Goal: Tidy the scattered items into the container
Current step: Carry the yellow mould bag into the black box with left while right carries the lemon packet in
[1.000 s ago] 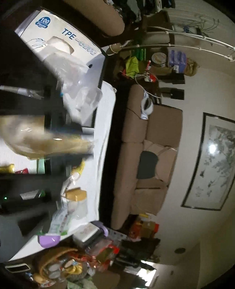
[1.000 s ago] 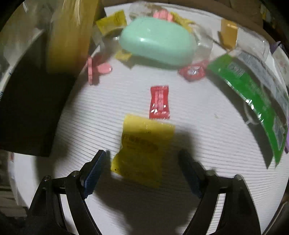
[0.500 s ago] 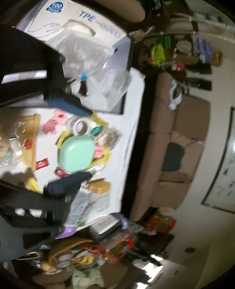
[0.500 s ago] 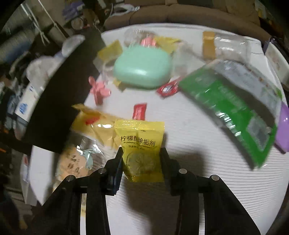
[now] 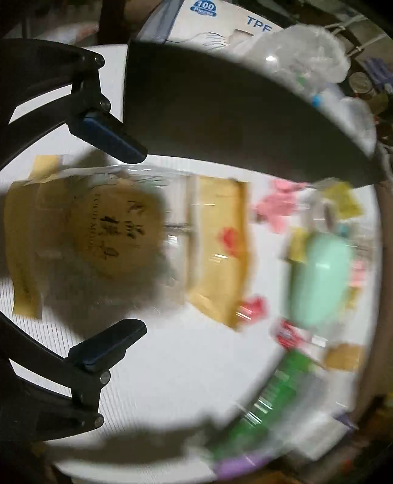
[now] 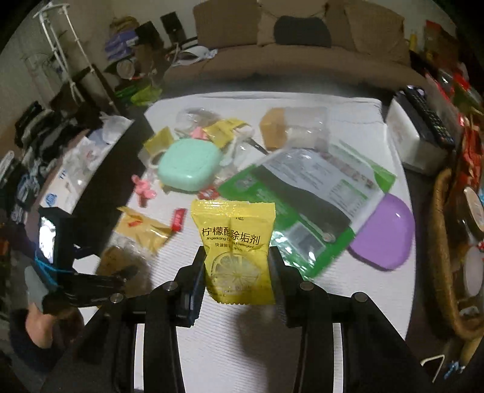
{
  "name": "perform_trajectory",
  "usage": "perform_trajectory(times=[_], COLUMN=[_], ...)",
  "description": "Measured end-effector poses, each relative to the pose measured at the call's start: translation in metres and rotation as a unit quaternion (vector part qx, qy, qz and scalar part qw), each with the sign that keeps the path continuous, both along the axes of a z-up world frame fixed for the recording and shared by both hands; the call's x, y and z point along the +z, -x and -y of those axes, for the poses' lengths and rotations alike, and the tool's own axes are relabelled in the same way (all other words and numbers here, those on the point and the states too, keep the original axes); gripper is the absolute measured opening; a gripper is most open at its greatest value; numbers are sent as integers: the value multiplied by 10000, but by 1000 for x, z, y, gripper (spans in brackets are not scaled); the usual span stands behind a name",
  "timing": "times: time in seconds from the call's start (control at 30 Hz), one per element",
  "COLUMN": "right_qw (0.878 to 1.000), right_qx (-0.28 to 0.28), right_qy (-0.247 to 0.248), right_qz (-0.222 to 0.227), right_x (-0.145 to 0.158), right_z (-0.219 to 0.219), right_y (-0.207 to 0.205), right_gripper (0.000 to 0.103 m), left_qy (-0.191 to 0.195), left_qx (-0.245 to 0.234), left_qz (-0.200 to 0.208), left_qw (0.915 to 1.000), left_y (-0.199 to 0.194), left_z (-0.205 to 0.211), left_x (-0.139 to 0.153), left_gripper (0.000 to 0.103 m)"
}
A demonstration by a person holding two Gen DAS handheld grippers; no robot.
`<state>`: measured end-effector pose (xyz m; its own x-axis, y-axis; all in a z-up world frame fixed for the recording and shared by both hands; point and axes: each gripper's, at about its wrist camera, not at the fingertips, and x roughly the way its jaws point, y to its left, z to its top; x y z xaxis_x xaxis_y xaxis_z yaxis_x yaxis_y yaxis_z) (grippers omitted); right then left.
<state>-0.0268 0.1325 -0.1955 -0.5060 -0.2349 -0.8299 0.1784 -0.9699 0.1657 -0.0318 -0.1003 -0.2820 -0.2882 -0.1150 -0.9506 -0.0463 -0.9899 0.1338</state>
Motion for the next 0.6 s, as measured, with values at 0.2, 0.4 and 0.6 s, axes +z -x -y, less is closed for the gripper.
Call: perform_trajectory(times=[0.2, 0.4, 0.6], right_qw=[9989, 9979, 9974], right_qx=[354, 454, 441], right_qy=[272, 408, 548], right_qz=[142, 204, -132], right_x=[-16, -23, 2], right_z=[1, -1, -7], right_y=[-15, -24, -28], right_gripper=[40, 40, 40], left_qy=[-253, -17, -394], left_qx=[282, -245, -674], left_qz=[302, 27, -88], left_qw=[9988, 9997, 9969], left_y=[4, -7, -29], left_z=[-1, -23, -28], left_x=[-18, -15, 19], left_gripper=[103, 66, 33])
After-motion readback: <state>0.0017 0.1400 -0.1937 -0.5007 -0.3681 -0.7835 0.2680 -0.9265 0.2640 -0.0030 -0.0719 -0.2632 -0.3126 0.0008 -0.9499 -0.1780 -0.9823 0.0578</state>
